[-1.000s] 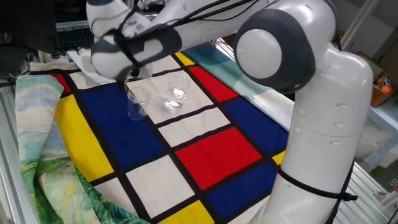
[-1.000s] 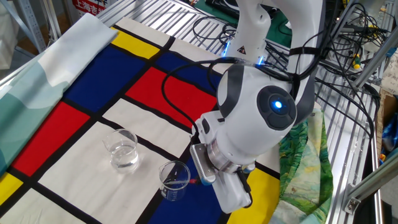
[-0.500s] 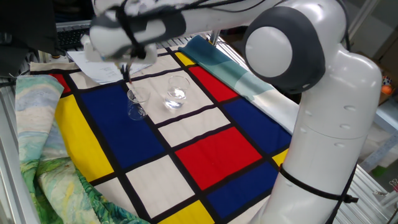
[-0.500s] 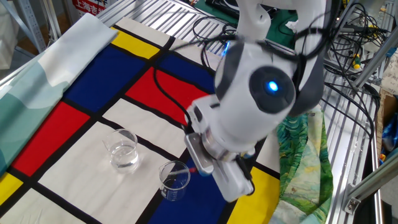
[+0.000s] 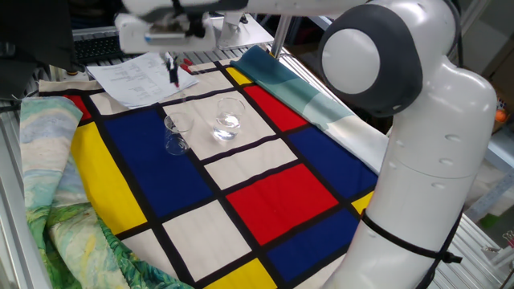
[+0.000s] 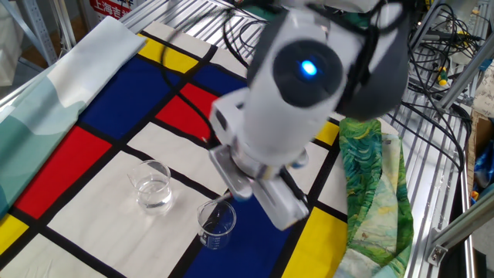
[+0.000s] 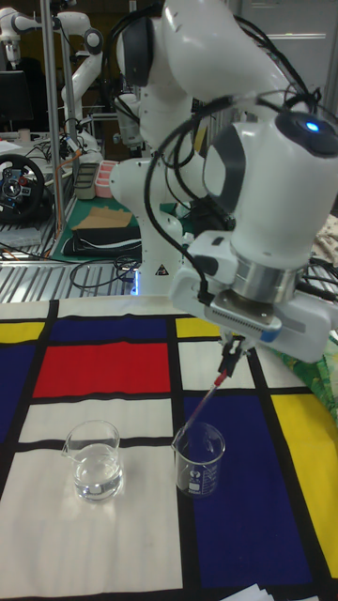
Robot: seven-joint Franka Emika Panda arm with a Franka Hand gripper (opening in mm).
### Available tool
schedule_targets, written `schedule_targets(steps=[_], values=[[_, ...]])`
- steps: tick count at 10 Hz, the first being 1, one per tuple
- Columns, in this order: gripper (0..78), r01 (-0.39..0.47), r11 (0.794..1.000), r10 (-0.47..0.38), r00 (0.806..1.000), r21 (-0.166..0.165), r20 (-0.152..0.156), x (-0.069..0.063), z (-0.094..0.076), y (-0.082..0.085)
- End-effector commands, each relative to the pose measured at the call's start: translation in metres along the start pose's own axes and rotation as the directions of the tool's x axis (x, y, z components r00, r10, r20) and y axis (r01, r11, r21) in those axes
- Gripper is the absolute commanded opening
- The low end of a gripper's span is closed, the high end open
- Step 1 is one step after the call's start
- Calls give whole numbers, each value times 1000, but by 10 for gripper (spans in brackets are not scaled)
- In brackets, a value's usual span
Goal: Transfer liquid using a dropper
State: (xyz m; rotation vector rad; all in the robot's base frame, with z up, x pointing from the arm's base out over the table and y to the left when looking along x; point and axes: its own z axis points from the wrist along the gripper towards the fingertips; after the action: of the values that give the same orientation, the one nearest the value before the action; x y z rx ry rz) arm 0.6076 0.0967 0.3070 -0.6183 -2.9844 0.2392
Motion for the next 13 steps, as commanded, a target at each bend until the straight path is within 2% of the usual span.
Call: schedule_targets(steps=[1,5,7,13], values=[[12,21,1000,-21,999,-17,-35,-7,-13,-9],[12,58,998,-58,998,-9,-40,-13,-19,-15],[12,97,995,-97,995,-20,-39,-15,-21,-22],[12,114,993,-115,992,-36,-44,-17,-19,-24]])
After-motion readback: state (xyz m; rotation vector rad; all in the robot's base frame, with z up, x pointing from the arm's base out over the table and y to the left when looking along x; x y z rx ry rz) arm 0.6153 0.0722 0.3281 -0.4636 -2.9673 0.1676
